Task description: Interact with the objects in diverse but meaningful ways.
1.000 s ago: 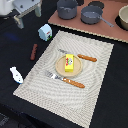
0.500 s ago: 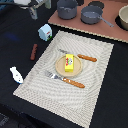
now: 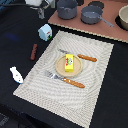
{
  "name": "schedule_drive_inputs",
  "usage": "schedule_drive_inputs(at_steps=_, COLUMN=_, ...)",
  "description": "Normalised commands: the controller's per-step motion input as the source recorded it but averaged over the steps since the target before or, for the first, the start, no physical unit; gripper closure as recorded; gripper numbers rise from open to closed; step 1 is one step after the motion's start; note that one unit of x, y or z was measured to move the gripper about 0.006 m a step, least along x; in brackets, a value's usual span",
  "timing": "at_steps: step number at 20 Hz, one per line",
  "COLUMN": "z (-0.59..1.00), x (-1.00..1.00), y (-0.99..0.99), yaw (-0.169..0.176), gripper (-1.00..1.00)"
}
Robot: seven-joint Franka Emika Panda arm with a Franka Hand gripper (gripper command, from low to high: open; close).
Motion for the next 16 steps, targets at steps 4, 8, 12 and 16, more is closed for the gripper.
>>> schedule_drive_inputs(at_steps=4, z=-0.44, x=-0.12, y=0.28, yaw=0.0, gripper=-1.0)
schedule_drive_inputs(at_steps=8, z=-0.42, x=-0.14, y=0.22, yaw=-0.005, gripper=-1.0)
schedule_drive_inputs(at_steps=12, z=-0.4, x=-0.21, y=0.05, yaw=-0.044, gripper=-1.0)
schedule_drive_inputs(at_steps=16, z=-0.31, x=-0.22, y=0.0, yaw=-0.071, gripper=-1.0)
